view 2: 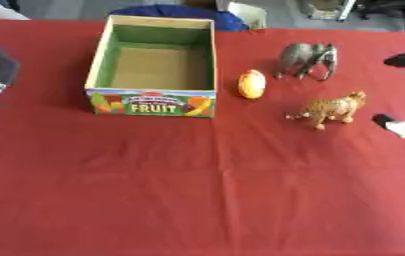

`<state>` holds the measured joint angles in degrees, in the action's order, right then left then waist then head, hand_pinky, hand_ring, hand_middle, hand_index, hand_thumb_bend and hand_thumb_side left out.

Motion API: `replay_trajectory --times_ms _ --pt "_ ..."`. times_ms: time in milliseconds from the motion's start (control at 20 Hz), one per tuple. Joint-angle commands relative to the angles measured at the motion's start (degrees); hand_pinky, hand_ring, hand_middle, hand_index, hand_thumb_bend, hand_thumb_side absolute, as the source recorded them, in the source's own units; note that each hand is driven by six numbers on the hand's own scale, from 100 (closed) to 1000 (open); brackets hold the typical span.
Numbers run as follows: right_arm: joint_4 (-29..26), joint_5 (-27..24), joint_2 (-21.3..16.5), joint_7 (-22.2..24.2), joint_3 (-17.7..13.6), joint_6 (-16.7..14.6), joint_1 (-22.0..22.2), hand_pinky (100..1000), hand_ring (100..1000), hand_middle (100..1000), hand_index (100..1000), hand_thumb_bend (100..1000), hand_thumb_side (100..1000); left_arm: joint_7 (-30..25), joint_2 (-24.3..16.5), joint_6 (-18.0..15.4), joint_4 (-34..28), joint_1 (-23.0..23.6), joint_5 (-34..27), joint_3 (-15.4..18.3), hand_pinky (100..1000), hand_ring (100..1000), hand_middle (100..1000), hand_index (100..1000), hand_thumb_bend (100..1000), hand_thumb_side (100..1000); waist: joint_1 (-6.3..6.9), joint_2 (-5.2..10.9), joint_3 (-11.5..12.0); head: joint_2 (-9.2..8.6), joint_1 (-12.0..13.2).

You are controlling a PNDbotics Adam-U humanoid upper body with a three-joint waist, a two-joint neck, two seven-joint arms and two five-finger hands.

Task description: Pick up objects on the table and place them in the box.

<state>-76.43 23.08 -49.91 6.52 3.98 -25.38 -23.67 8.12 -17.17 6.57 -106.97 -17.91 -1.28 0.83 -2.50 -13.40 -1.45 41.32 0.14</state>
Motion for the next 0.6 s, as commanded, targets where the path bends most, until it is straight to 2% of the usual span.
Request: replay_trajectory --times_ms 50,600 --pt "2.1 2.6 -0.6 0.2 0.4 -1.2 -2.5 844 885 852 911 439 135 -0.1 -1.1 -0.1 -0.8 -0.5 -0.1 -0.2 565 598 577 637 750 404 0.19 1.08 0.1 0.07 0.0" --pt "9.2 10.1 3.1 0.5 2.1 -3.9 -7.7 844 877 825 888 428 111 -0.2 -0.8 -0.1 -0.9 -0.7 -0.2 -0.2 565 597 576 637 750 404 0.60 0.92 0.4 0.06 -0.1"
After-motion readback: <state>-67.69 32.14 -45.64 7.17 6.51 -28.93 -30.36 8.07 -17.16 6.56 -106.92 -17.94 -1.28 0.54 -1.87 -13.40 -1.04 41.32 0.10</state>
